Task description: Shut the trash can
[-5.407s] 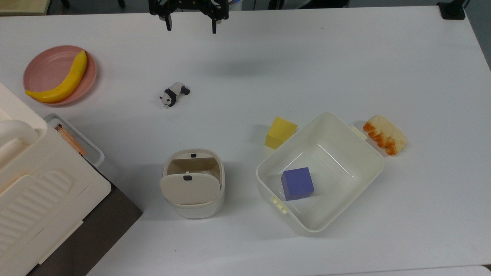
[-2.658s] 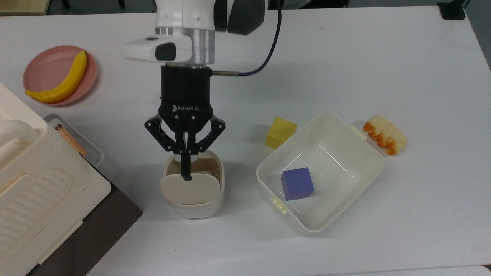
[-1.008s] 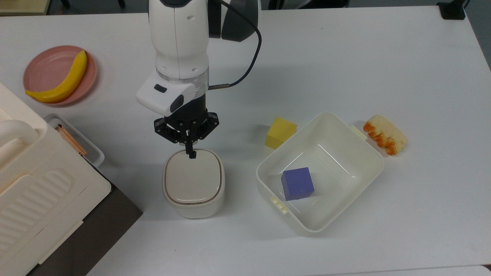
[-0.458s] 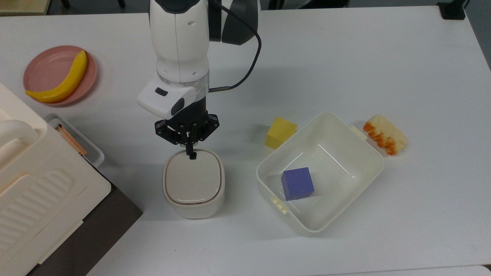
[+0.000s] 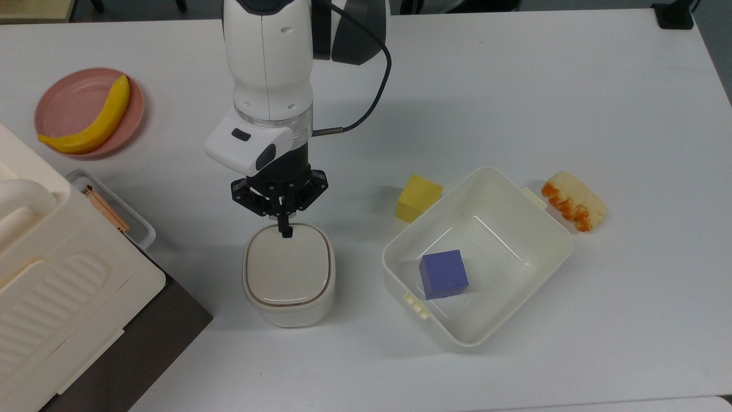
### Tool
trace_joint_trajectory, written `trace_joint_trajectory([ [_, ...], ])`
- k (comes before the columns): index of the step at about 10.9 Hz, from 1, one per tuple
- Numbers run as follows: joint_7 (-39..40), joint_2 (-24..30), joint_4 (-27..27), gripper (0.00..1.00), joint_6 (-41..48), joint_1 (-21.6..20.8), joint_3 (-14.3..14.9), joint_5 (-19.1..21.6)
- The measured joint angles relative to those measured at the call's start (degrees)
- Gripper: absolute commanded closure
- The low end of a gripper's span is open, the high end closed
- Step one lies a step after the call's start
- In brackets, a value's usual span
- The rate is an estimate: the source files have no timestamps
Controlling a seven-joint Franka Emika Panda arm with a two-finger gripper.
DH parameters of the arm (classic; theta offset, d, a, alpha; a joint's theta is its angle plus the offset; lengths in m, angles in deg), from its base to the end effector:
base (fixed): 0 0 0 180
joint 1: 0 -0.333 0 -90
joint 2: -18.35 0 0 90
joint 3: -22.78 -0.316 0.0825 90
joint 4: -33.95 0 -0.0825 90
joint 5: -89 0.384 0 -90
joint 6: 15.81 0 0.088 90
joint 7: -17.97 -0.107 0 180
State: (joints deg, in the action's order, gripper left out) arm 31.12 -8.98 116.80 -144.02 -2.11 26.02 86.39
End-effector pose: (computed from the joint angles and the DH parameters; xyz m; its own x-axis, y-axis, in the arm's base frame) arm 0.7239 -0.0081 0.4468 0.9254 0.2498 0.2850 0.2186 -0.9661 0.1371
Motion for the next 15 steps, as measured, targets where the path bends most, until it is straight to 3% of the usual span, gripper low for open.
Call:
trace_joint_trajectory([
  [10,-0.1,-2.2,0.2,1.0,-7.5,0.1,-0.1,1.0],
  [13,-0.1,-2.1,0.1,1.0,-7.0,0.0,-0.1,1.0],
  [15,-1.1,-0.5,-0.3,1.0,-2.0,0.0,-0.1,1.8],
])
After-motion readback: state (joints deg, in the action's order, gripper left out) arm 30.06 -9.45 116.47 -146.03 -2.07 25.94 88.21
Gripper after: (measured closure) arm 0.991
